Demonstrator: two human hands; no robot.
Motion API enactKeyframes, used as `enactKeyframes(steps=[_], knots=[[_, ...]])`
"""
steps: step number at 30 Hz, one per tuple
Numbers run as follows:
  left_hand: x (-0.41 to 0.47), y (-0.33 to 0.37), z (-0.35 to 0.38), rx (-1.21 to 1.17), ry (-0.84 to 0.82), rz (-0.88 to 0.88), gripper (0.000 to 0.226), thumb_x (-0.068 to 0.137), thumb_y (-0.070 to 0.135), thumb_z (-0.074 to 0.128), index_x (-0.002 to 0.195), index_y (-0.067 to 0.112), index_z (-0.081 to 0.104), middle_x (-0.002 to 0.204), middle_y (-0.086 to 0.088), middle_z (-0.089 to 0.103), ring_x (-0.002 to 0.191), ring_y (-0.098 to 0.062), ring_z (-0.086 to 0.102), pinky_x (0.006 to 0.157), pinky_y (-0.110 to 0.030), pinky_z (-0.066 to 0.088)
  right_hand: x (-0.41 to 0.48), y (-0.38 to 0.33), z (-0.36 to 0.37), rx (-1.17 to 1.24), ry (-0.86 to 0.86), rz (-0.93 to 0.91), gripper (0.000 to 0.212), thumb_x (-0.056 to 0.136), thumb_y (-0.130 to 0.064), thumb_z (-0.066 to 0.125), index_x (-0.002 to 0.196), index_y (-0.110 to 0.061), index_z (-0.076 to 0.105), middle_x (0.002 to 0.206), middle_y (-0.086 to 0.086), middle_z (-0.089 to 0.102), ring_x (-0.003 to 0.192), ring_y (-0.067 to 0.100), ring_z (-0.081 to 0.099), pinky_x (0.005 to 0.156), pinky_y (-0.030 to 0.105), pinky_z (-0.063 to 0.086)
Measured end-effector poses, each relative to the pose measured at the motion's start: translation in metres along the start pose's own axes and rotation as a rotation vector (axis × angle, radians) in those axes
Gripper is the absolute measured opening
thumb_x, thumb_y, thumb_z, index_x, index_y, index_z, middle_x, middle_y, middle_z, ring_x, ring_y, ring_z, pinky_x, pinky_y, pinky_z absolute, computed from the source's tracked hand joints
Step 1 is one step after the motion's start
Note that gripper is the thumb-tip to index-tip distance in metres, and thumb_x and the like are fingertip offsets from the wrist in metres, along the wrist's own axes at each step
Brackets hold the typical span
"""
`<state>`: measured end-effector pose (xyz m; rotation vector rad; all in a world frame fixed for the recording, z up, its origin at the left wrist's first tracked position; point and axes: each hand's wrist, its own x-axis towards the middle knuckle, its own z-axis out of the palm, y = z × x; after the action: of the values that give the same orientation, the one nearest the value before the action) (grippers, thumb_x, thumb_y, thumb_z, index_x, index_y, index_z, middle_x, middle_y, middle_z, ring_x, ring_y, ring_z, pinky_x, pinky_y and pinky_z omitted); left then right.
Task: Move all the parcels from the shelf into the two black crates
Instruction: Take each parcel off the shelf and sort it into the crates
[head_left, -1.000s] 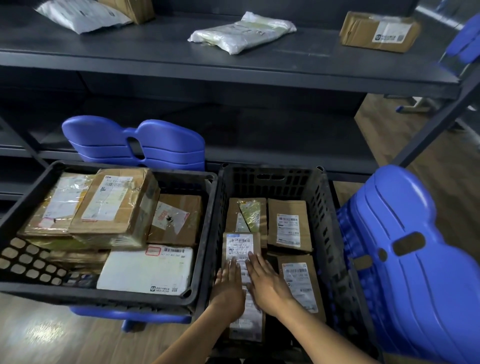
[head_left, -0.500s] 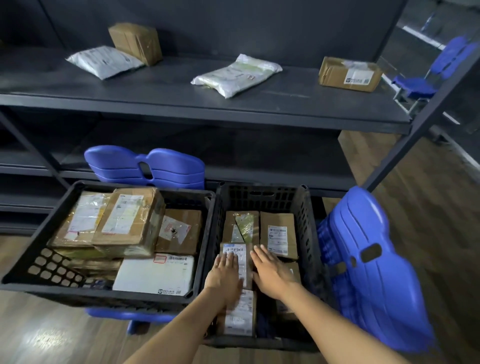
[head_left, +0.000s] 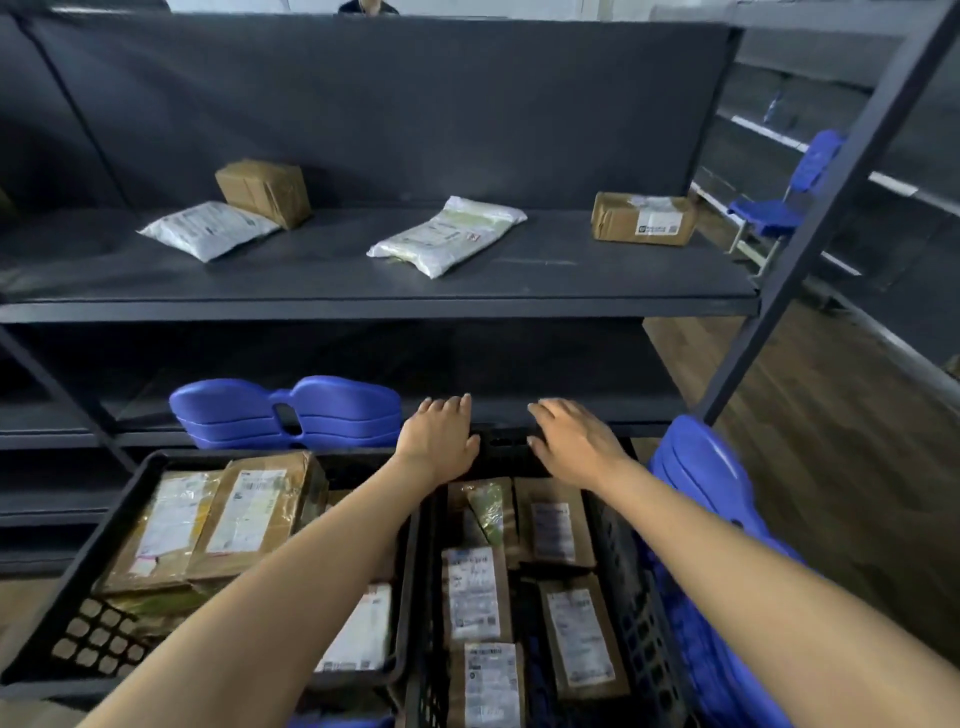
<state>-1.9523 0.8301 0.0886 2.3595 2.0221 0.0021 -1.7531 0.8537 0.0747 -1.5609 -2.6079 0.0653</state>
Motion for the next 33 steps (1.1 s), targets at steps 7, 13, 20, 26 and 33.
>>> enactKeyframes(steps=[7, 13, 20, 26, 33], knots=[[0.066, -0.001, -0.084, 0.077, 0.173, 0.066, 0.049, 0.096, 0.038, 0.043, 0.135, 0.008, 0.042, 0.134, -0.011, 0.053, 0.126, -0.031, 0.047, 0.104, -0.040, 0.037, 0.046, 0.046, -0.072, -0.017, 0.132, 0.154, 0.052, 0.098, -0.036, 0.042, 0.142, -0.009, 0.039, 0.141, 0.007, 0.045, 0.130, 0.026, 0.041, 0.102, 0.040, 0.041], [0.120, 0.027, -0.128, 0.054, 0.246, 0.099, 0.050, 0.096, 0.038, 0.044, 0.135, 0.007, 0.041, 0.134, -0.013, 0.052, 0.125, -0.033, 0.047, 0.094, -0.042, 0.041, 0.077, 0.098, -0.120, 0.014, 0.210, 0.274, 0.052, 0.099, -0.038, 0.042, 0.143, -0.011, 0.038, 0.144, 0.009, 0.042, 0.133, 0.028, 0.038, 0.100, 0.045, 0.040], [0.208, 0.072, -0.149, -0.017, 0.275, 0.061, 0.051, 0.096, 0.038, 0.044, 0.135, 0.005, 0.041, 0.136, -0.013, 0.051, 0.125, -0.034, 0.047, 0.092, -0.043, 0.042, 0.121, 0.182, -0.150, 0.032, 0.200, 0.341, 0.051, 0.099, -0.039, 0.039, 0.141, -0.009, 0.040, 0.143, 0.011, 0.043, 0.130, 0.033, 0.040, 0.099, 0.046, 0.042], [0.292, 0.105, -0.149, 0.009, 0.207, 0.011, 0.058, 0.097, 0.040, 0.042, 0.144, 0.006, 0.033, 0.143, -0.014, 0.045, 0.131, -0.035, 0.041, 0.101, -0.044, 0.038, 0.184, 0.265, -0.160, 0.006, 0.174, 0.345, 0.049, 0.097, -0.038, 0.041, 0.133, -0.006, 0.046, 0.138, 0.014, 0.047, 0.122, 0.035, 0.047, 0.091, 0.041, 0.043], [0.371, 0.127, -0.137, 0.008, 0.172, -0.018, 0.052, 0.098, 0.039, 0.040, 0.137, 0.005, 0.040, 0.140, -0.013, 0.047, 0.130, -0.034, 0.042, 0.098, -0.043, 0.040, 0.244, 0.338, -0.145, 0.105, 0.220, 0.379, 0.057, 0.084, -0.044, 0.041, 0.125, -0.008, 0.054, 0.122, 0.015, 0.056, 0.116, 0.033, 0.051, 0.095, 0.047, 0.046]])
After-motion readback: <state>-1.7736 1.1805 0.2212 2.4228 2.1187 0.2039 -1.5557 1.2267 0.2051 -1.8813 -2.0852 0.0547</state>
